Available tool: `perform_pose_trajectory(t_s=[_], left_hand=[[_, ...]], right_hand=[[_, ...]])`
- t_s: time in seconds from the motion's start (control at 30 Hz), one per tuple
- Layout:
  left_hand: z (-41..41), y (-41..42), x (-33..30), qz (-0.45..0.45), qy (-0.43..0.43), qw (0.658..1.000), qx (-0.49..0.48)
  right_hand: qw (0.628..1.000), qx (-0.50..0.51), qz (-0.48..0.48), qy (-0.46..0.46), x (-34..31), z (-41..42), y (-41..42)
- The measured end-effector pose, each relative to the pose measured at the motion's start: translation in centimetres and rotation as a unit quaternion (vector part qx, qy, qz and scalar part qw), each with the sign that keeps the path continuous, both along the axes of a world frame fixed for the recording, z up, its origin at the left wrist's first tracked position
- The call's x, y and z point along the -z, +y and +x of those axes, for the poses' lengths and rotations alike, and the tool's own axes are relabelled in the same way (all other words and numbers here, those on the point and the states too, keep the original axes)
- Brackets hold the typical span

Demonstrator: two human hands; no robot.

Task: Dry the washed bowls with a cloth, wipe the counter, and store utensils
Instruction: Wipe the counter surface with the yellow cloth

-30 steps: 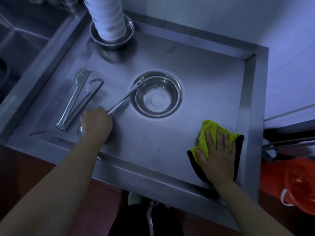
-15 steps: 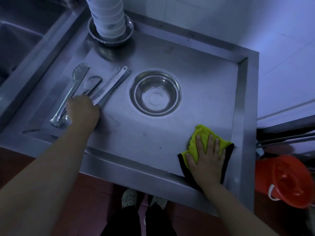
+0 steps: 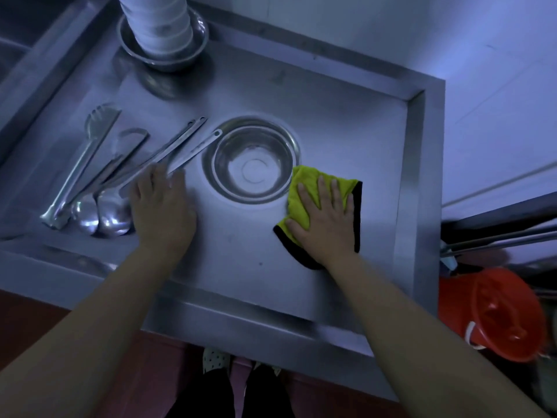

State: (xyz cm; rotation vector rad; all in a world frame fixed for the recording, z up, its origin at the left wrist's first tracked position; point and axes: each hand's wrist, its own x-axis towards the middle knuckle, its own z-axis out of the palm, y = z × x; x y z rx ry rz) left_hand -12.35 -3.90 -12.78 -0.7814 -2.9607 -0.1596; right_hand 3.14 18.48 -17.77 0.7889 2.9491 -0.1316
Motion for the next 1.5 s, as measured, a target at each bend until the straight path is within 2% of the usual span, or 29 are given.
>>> perform_pose_trajectory(t_s=[0.23, 0.37, 0.5, 0.67, 0.83, 1.07, 1.17, 1.3, 1.4, 1.5], left_hand=[[3.2, 6.7, 0.5, 0.030, -0.061, 0.993, 0.100], [4.3, 9.8, 1.6, 0.042, -0.104, 0.987, 0.117], [4.9, 12.5, 2.9, 0.036, -0.119, 0.985, 0.123], [4.7, 12.9, 4.4, 0.056, -0.084, 0.989, 0.108], [4.5, 13.4, 5.2, 0.059, -0.095, 0.987, 0.117], [4.2, 13.6, 5.7, 0.044, -0.099, 0.988, 0.110], [4.2, 13.7, 5.4, 0.032, -0.100, 0.989, 0.105], [4.4, 13.9, 4.7, 0.025, -0.103, 0.989, 0.103], [4.5, 14.1, 4.3, 0.025, -0.105, 0.990, 0.096], [4.8, 14.2, 4.1, 0.031, -0.108, 0.990, 0.086]], right_hand=[[0.999, 0.036, -0.010, -0.011, -0.5, -1.4, 9.2], [0.996, 0.089, 0.021, 0.004, -0.3, 1.4, 7.2], [0.997, 0.080, 0.012, -0.015, -0.4, 1.8, 5.5], [1.000, 0.020, -0.002, -0.011, -0.6, -5.8, 10.2], [1.000, -0.013, -0.008, -0.010, 0.5, -16.5, 13.5], [0.986, -0.163, -0.012, -0.019, 0.4, -24.8, 18.4], [0.987, -0.160, -0.011, -0.009, 0.4, -23.2, 20.8], [0.996, -0.091, 0.008, -0.001, -0.2, -17.0, 25.2], [0.999, -0.033, 0.009, -0.026, -1.1, -12.8, 27.9], [0.998, -0.014, 0.021, -0.059, -1.6, -10.9, 28.3]])
